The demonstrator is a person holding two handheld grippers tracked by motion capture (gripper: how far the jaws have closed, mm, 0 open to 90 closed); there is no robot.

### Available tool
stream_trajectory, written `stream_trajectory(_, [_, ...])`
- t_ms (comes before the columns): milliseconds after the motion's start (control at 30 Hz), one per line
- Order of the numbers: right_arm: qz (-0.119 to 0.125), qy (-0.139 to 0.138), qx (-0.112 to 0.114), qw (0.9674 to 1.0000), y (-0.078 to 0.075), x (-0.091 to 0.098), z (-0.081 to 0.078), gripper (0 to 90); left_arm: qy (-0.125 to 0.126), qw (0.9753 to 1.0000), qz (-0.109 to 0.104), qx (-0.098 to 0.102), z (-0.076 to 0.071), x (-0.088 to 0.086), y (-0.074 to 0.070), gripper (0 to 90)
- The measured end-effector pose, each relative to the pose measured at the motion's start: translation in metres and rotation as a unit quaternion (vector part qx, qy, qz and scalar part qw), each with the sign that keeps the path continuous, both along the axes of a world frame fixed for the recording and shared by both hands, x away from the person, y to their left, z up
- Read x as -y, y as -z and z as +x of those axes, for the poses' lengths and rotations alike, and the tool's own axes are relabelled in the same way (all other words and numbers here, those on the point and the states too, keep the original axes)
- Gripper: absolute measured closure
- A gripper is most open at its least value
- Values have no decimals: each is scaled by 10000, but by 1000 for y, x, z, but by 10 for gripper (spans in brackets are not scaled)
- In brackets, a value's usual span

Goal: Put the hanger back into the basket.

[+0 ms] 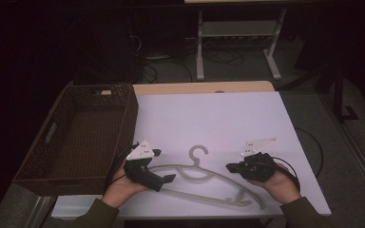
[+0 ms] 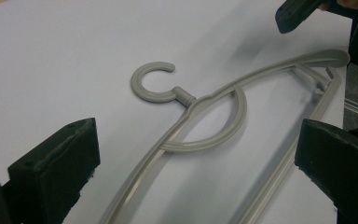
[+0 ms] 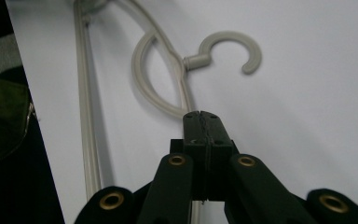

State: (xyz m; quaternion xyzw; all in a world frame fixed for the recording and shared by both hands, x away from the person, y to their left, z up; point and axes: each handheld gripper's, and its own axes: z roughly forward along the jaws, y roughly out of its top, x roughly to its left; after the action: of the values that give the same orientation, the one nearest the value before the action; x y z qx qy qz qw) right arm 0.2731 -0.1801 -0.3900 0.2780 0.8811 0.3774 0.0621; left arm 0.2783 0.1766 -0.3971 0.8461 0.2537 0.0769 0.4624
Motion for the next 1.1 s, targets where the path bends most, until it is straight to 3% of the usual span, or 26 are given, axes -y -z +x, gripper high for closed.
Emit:
stream_trajectory(67, [-34, 14, -75, 10000, 2, -2, -1, 891, 0, 10000, 0, 0, 0, 0, 0, 0])
stream_trajectory(367, [-606, -234, -382, 9972, 28, -21, -5, 893, -31, 10000, 17, -31, 0, -2, 2, 0])
stream_trajectory(500, [-762, -263, -426, 9958, 35, -25, -5, 893, -29, 10000, 3, -40, 0, -2, 3, 0])
stream_trajectory(600, [-1073, -365, -254, 9932, 41, -27, -3, 894, -53, 10000, -31, -57, 0, -3, 3, 0])
stream_trajectory(867, [-1252, -168, -191, 9918, 42, -25, 2, 895, -46, 10000, -61, -57, 0, -4, 2, 0])
stream_trajectory(900, [-1280, -6, -229, 9915, 41, -22, 5, 895, -46, 9999, -70, -66, 1, -4, 2, 0])
stream_trajectory(1067, [-1355, 232, -164, 9904, 41, -17, 16, 895, -46, 9999, -91, -84, 1, -3, 2, 0])
stream_trajectory(1100, [-1337, 407, -188, 9900, 41, -13, 22, 895, -48, 9999, -85, -90, 1, -3, 2, 0])
